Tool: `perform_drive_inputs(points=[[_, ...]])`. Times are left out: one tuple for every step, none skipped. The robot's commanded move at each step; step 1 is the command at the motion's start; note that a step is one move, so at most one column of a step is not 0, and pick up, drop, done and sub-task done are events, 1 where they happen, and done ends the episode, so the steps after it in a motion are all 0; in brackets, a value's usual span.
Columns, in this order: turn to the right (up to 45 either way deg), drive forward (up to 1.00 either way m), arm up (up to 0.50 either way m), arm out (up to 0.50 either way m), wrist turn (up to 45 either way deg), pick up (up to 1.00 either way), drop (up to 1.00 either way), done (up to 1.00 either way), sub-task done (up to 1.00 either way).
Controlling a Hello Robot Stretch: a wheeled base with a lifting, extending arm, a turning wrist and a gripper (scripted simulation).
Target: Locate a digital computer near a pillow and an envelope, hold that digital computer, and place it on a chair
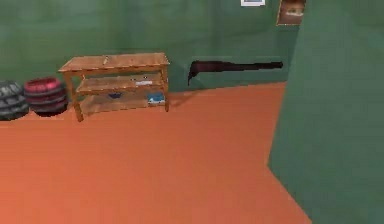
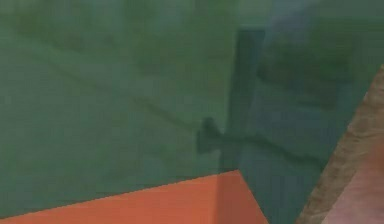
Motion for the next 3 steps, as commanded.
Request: perform_drive_inputs(points=[[0.0,0.05,0.00,0.00,0.0,0.00,0.00,0.00,0.00],[-27.0,0.00,0.00,0.00,0.0,0.00,0.00,0.00,0.00],[-3.0,0.00,0.00,0.00,0.0,0.00,0.00,0.00,0.00]])
